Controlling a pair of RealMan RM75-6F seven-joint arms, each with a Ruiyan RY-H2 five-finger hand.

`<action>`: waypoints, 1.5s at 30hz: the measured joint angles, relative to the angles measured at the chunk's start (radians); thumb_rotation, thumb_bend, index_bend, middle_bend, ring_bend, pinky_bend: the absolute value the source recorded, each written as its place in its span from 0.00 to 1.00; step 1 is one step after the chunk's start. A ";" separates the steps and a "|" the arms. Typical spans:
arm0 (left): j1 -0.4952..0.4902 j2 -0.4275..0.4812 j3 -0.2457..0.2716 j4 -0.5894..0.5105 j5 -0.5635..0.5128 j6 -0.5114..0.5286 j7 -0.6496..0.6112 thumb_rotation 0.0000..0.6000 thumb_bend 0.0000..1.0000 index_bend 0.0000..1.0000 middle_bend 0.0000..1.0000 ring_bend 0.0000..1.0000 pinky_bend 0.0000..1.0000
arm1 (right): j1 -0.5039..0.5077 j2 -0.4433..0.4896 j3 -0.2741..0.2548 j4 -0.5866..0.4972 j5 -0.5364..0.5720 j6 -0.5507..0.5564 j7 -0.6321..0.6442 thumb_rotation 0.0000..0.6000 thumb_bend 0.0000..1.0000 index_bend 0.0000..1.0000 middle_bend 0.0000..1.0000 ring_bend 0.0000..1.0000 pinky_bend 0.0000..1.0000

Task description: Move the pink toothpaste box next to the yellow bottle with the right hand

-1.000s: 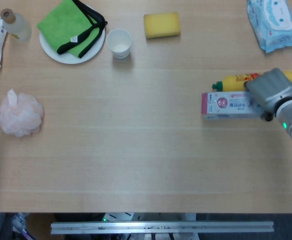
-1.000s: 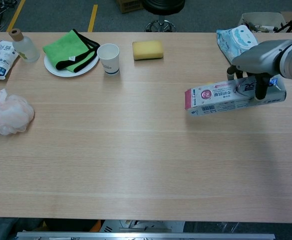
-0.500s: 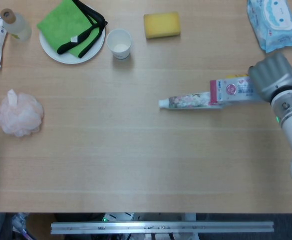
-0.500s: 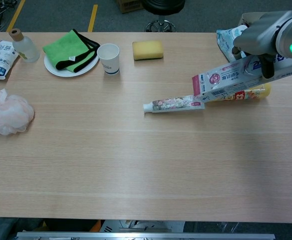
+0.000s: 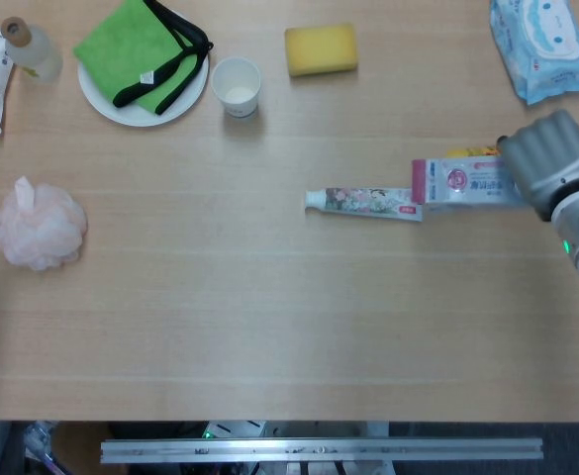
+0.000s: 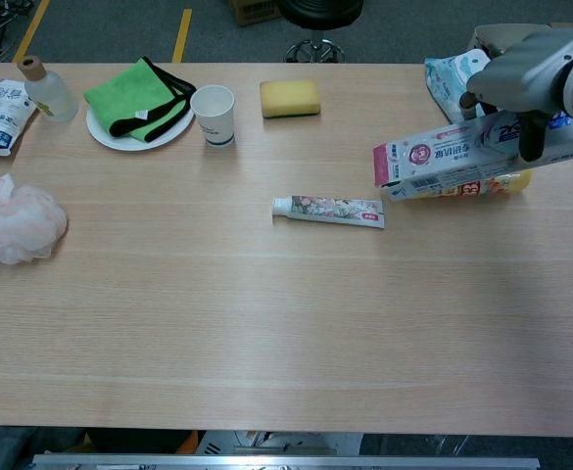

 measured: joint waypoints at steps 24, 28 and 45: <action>-0.001 -0.007 -0.002 0.004 -0.002 0.001 -0.007 1.00 0.30 0.28 0.17 0.21 0.38 | -0.264 -0.037 -0.082 0.040 -0.401 -0.026 0.287 1.00 0.00 0.18 0.21 0.15 0.38; 0.000 -0.015 -0.010 0.007 0.002 0.022 -0.008 1.00 0.30 0.28 0.17 0.21 0.38 | -0.336 -0.054 -0.086 0.060 -0.504 0.024 0.351 1.00 0.00 0.18 0.21 0.15 0.38; -0.025 -0.065 -0.042 0.008 0.024 0.058 -0.018 1.00 0.30 0.29 0.17 0.21 0.38 | -0.850 -0.178 -0.128 0.360 -1.185 0.492 0.852 1.00 0.00 0.23 0.26 0.15 0.32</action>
